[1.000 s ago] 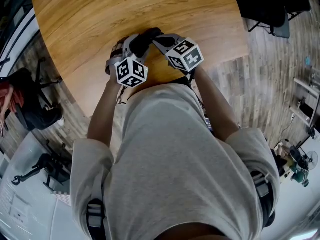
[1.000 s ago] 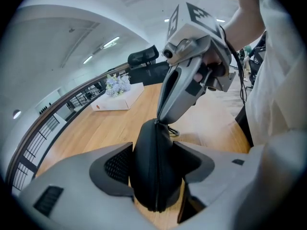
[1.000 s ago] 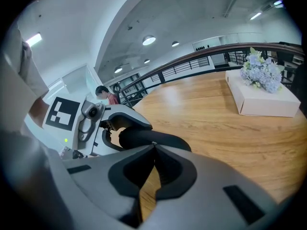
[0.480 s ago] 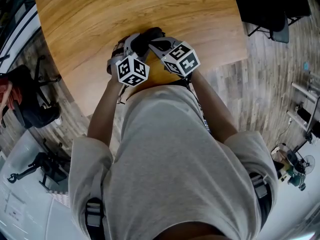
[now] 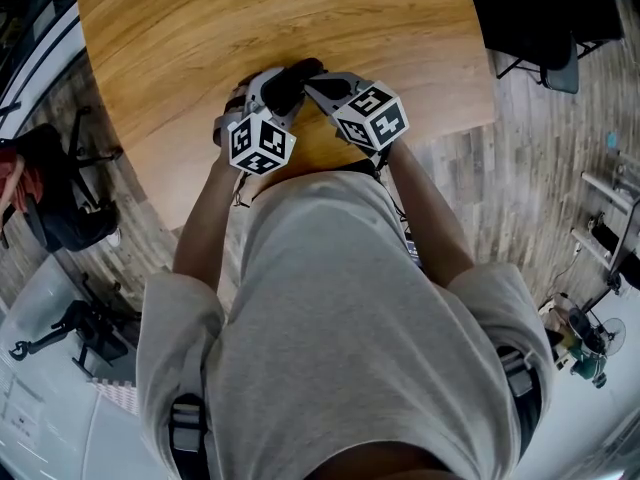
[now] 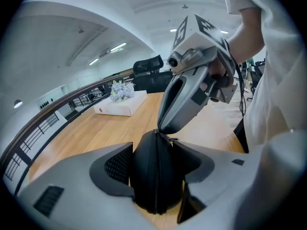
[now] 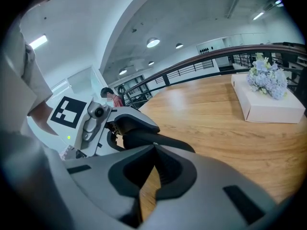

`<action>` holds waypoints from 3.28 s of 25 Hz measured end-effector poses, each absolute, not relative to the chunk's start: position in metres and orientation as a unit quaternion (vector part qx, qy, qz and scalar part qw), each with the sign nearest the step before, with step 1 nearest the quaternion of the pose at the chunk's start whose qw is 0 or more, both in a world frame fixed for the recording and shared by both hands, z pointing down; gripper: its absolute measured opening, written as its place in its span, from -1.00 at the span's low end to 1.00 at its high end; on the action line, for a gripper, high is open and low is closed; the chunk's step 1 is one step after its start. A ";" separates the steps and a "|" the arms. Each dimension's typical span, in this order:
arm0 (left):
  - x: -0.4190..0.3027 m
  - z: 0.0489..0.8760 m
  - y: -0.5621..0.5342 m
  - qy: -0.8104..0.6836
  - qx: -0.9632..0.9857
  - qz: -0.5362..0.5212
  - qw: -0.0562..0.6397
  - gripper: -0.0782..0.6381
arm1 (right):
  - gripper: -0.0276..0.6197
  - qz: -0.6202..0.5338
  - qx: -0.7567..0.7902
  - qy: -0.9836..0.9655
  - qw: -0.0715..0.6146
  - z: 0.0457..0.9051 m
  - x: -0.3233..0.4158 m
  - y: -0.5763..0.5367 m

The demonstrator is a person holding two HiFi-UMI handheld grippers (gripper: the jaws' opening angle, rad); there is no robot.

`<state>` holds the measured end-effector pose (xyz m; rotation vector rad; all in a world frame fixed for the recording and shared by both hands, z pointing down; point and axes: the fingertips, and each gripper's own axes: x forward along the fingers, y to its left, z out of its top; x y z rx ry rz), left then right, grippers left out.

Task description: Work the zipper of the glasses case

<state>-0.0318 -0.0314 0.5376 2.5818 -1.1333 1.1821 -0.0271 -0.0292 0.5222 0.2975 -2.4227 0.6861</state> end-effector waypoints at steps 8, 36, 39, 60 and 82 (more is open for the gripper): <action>-0.032 0.541 -0.036 -0.382 0.836 0.393 0.041 -0.01 | -0.83 0.240 0.088 -0.920 0.298 0.512 -0.044 -0.015; -0.043 0.532 -0.030 -0.398 0.845 0.356 0.035 -0.01 | -0.83 0.233 0.071 -0.931 0.273 0.495 -0.046 -0.023; -0.044 0.532 -0.032 -0.399 0.845 0.355 0.038 -0.01 | -0.83 0.228 0.071 -0.930 0.279 0.499 -0.048 -0.023; -0.039 0.536 -0.038 -0.398 0.838 0.370 0.035 -0.01 | -0.83 0.212 0.061 -0.930 0.295 0.504 -0.056 -0.008; -0.038 0.507 -0.027 -0.380 0.862 0.334 0.025 -0.02 | -0.83 0.327 0.041 -0.923 0.200 0.475 -0.045 -0.013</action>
